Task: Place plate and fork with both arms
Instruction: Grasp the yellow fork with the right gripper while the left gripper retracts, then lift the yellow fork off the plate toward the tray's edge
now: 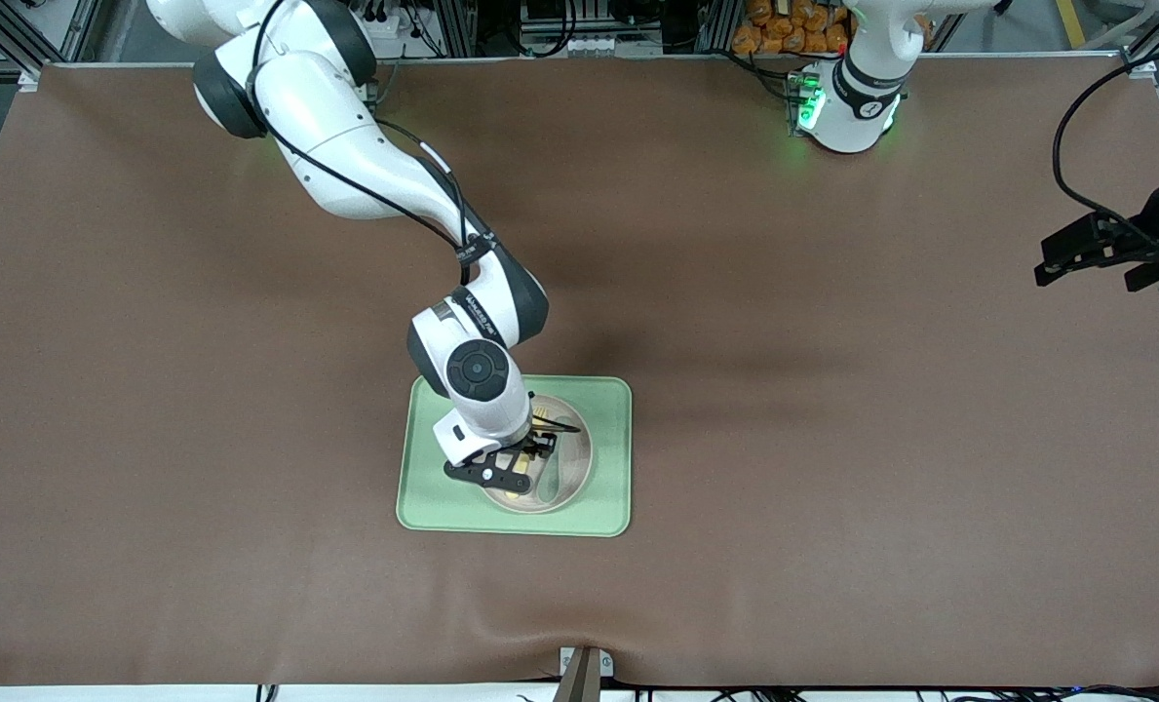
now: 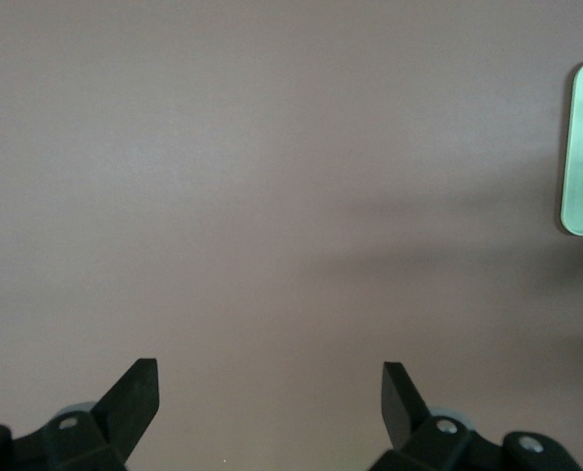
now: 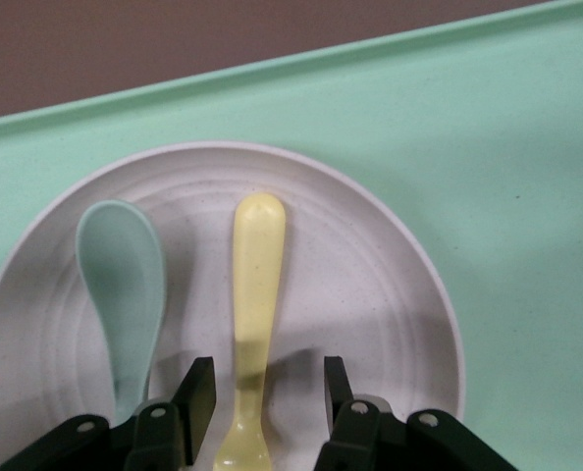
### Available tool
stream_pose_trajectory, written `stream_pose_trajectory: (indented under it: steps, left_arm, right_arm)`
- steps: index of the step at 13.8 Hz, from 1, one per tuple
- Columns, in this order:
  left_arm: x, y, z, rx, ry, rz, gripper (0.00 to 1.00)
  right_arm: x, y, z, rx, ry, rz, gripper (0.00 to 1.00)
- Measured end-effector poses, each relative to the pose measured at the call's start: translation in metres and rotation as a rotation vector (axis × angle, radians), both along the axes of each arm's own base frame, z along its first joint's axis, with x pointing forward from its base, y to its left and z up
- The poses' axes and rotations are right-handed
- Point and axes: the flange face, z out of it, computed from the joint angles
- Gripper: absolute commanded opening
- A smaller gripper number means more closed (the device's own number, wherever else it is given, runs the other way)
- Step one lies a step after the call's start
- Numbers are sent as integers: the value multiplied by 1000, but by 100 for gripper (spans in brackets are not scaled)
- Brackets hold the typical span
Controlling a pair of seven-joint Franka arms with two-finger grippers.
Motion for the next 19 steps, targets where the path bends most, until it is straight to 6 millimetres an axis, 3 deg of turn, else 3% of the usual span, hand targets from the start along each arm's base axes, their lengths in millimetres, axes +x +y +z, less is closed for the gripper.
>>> stream_pose_trajectory:
  steps: [7, 8, 10, 11, 16, 19]
  left_arm:
    - [-11, -15, 16, 0, 2, -29, 100]
    - [-13, -18, 19, 0, -2, -35, 100]
    - [-19, -25, 23, 0, 9, -48, 100]
    - [-22, -29, 25, 0, 10, -57, 100]
    - [-27, -71, 26, 21, 9, -32, 100]
    - [-31, -80, 24, 43, 28, 4, 100]
  right_arm:
    - [-4, 5, -7, -1, 1, 8, 42]
    - [-4, 6, -8, -2, 3, 10, 37]
    - [-5, 7, -12, -4, 7, 11, 6]
    - [-6, 6, -13, -5, 8, 11, 0]
    - [-5, 6, -11, -5, 6, 10, 0]
    - [3, -1, 4, -17, 21, 0, 0]
